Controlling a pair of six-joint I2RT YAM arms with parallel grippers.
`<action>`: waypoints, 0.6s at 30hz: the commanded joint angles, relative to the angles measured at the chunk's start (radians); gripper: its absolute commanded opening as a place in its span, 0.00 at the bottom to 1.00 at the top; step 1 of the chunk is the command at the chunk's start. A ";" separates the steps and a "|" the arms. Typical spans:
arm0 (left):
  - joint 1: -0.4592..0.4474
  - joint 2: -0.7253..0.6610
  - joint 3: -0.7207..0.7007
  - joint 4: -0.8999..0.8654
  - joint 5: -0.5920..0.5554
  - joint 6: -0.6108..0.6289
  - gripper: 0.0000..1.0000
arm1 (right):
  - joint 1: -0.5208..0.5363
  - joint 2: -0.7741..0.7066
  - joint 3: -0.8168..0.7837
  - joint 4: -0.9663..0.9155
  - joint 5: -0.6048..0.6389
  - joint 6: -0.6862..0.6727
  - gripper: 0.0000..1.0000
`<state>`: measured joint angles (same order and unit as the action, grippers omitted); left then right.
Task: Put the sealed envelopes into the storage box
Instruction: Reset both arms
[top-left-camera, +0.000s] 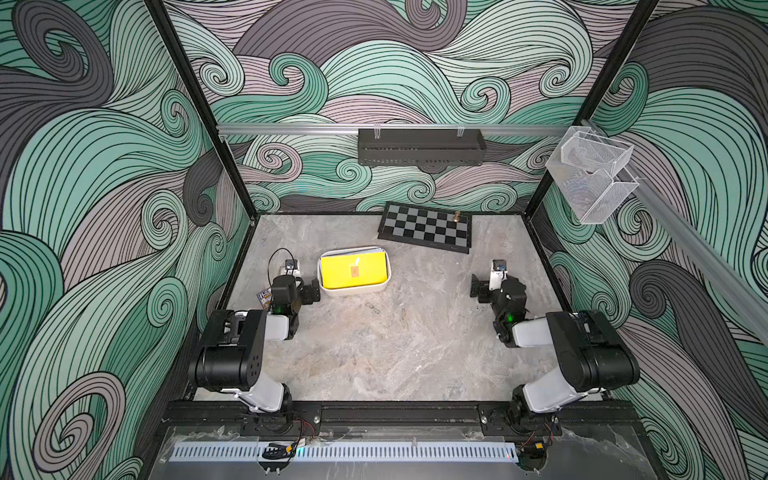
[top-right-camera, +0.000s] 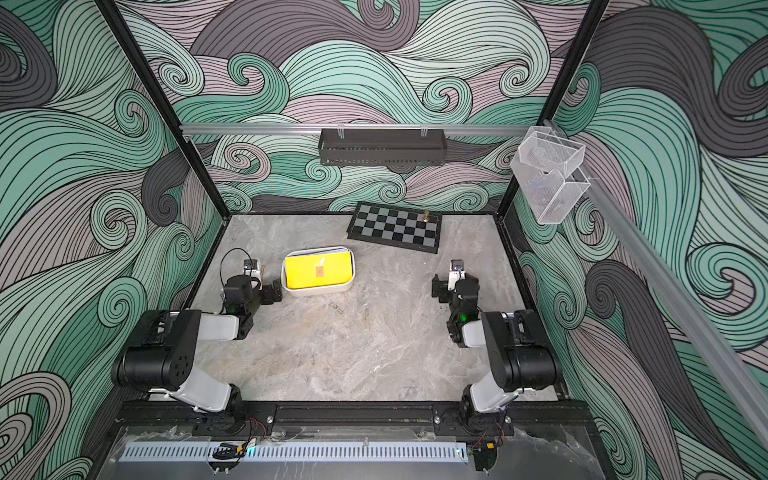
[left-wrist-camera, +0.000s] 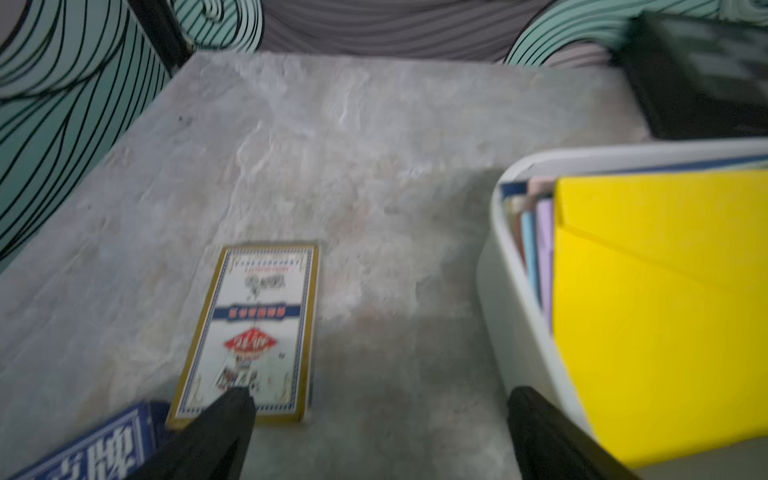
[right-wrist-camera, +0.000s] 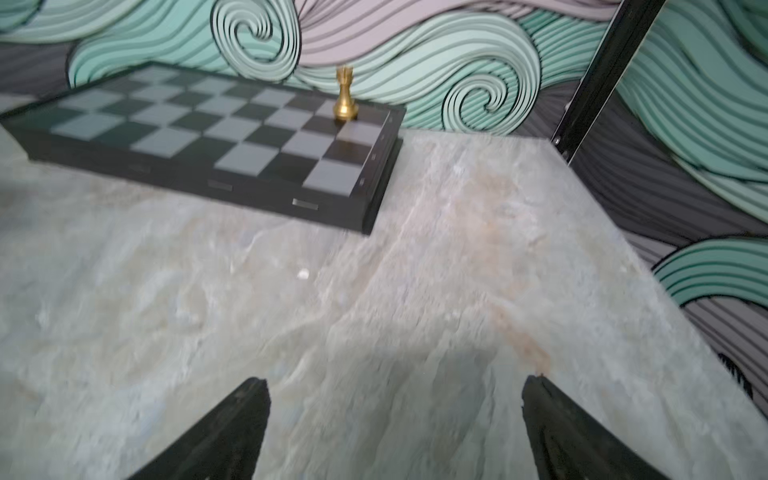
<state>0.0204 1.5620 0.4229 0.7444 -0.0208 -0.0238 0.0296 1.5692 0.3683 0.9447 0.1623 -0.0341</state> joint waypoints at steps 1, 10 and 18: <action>0.016 -0.017 0.036 -0.008 0.104 -0.009 0.99 | -0.023 -0.008 -0.002 0.019 -0.110 0.035 0.98; 0.011 -0.036 0.058 -0.086 0.086 -0.025 0.99 | -0.022 -0.011 0.006 0.002 -0.149 0.020 0.98; 0.008 -0.035 0.055 -0.074 0.081 -0.022 0.99 | -0.022 -0.009 0.030 -0.043 -0.231 -0.013 0.98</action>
<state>0.0303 1.5448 0.4561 0.7033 0.0528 -0.0399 0.0063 1.5608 0.3752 0.9199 -0.0326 -0.0345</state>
